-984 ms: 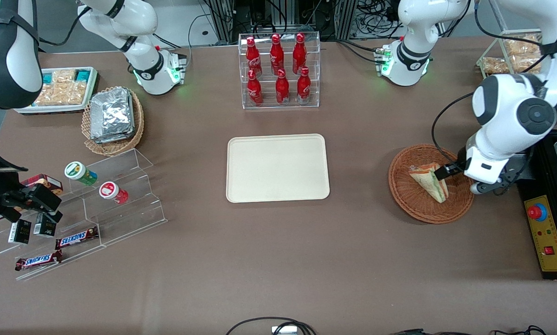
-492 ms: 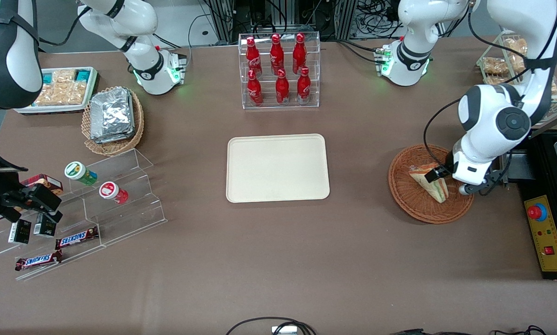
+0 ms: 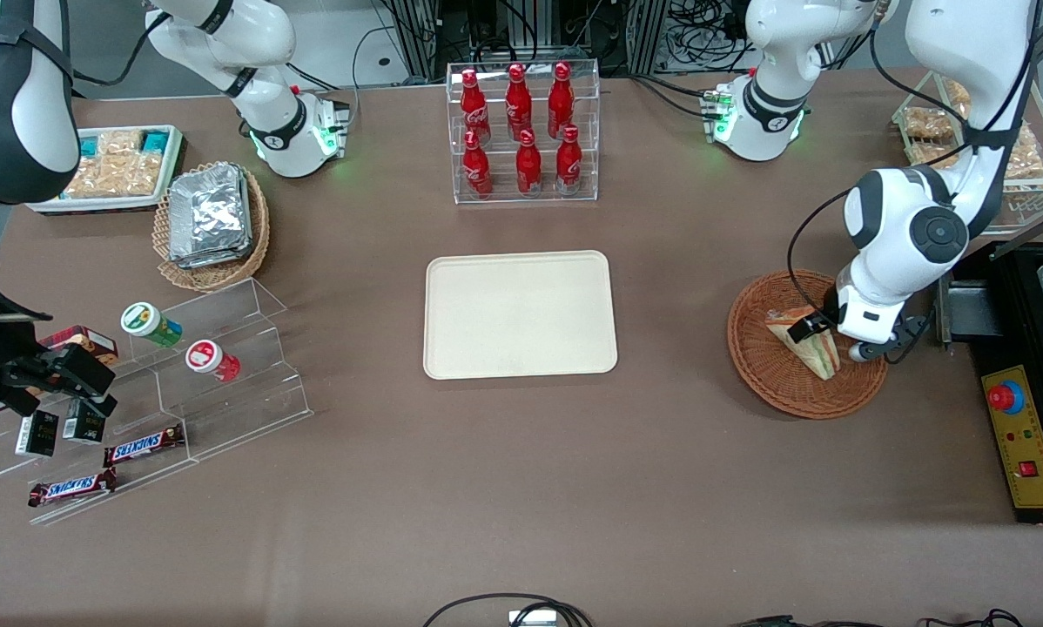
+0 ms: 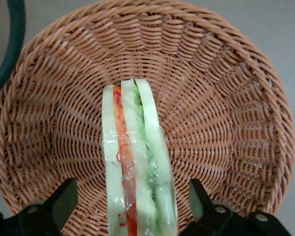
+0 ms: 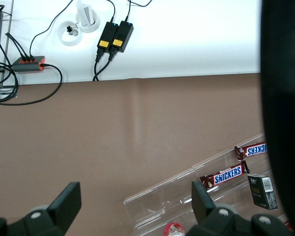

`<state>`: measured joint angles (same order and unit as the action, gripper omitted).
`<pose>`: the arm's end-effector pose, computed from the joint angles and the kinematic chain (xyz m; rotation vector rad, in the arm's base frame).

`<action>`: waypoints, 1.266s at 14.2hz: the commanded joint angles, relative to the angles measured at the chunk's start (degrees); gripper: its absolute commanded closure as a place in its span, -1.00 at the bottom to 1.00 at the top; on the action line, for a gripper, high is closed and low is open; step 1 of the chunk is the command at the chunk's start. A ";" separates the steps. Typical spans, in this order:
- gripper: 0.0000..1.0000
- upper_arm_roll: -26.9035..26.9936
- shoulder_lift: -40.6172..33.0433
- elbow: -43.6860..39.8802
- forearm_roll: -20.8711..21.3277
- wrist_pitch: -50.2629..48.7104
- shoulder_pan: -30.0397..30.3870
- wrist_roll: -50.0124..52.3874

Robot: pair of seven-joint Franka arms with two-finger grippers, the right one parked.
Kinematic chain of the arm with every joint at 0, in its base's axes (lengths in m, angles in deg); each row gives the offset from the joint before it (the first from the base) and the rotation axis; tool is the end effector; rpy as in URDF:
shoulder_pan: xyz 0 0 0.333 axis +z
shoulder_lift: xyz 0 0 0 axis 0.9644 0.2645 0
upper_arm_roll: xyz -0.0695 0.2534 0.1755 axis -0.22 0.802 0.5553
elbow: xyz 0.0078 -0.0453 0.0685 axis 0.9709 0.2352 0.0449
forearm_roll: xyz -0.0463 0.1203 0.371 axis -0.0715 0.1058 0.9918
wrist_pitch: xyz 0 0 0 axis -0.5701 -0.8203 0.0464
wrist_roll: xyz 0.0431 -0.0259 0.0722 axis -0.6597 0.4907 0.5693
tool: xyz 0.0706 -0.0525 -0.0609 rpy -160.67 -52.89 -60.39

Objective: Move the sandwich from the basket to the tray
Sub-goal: 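Lower the open left gripper around the sandwich and close it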

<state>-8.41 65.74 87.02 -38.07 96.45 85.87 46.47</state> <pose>0.5036 -0.0046 0.2527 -3.0538 -0.7014 0.0176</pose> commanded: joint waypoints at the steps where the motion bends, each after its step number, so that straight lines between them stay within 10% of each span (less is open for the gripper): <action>1: -1.00 -0.18 0.64 0.46 0.84 1.91 0.39 2.38; 4: -0.73 -0.18 1.25 0.37 0.84 1.91 0.39 3.77; 7: 0.88 -0.27 1.69 0.20 0.84 2.00 0.21 5.80; 18: 1.00 -1.58 -5.50 -8.66 1.72 -16.69 -0.57 1.77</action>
<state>-9.10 63.99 81.60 -37.26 86.86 85.84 49.63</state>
